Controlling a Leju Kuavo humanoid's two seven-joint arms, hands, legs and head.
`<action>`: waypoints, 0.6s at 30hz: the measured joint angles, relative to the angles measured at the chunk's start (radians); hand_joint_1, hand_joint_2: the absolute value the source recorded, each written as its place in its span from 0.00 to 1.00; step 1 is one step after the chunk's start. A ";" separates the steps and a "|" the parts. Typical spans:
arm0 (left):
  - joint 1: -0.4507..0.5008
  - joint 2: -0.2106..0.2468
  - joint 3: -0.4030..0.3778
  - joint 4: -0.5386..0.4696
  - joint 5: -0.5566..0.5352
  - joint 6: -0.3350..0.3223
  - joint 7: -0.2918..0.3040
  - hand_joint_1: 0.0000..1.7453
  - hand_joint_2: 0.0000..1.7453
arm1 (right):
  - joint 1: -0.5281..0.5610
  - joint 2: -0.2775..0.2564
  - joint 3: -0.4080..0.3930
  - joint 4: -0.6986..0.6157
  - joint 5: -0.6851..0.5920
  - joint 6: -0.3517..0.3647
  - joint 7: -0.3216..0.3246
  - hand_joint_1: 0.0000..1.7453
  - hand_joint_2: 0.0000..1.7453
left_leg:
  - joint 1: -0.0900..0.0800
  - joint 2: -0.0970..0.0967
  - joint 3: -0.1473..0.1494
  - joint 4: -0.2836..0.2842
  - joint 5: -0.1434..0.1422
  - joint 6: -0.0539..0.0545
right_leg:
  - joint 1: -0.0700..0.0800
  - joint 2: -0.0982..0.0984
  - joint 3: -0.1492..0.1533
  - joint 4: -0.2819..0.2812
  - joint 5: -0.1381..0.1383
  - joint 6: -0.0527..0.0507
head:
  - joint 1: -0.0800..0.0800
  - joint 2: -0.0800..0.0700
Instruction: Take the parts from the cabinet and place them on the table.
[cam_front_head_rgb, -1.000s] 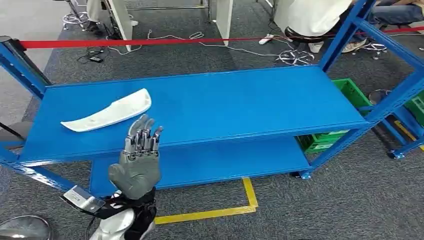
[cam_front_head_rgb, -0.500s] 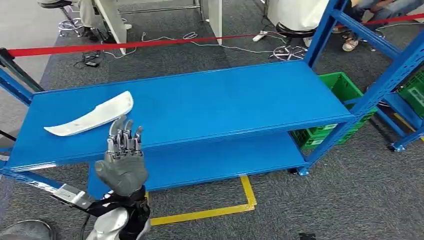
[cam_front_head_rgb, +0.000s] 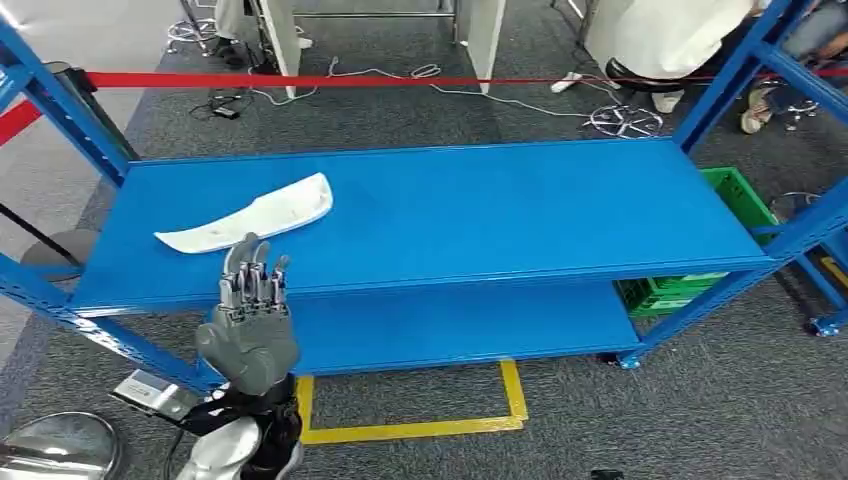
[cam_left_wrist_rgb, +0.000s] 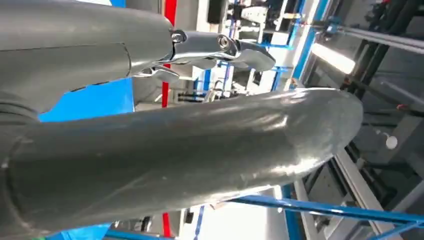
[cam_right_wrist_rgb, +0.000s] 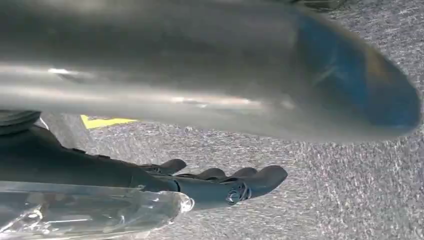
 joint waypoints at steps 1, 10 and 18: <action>0.000 0.000 0.000 0.000 0.000 0.000 0.000 0.00 0.00 | 0.000 0.000 0.000 0.000 0.000 0.000 0.000 0.00 0.00 | 0.000 -0.010 0.001 0.000 0.000 0.000 | 0.000 0.000 0.010 -0.022 0.023 -0.001 | 0.000 0.000; 0.000 0.001 0.000 0.000 0.010 -0.005 0.000 0.00 0.00 | -0.004 0.001 -0.002 0.000 -0.002 0.009 0.012 0.00 0.00 | 0.004 -0.068 -0.009 0.001 0.006 -0.044 | -0.010 0.041 0.156 -0.316 0.144 -0.040 | 0.000 0.000; -0.001 0.002 -0.002 0.000 0.018 -0.007 0.000 0.00 0.00 | -0.002 0.000 -0.005 -0.001 0.019 -0.030 0.062 0.00 0.00 | 0.004 0.008 -0.076 0.165 -0.044 -0.057 | -0.007 -0.001 0.152 -0.318 0.146 -0.052 | -0.013 0.000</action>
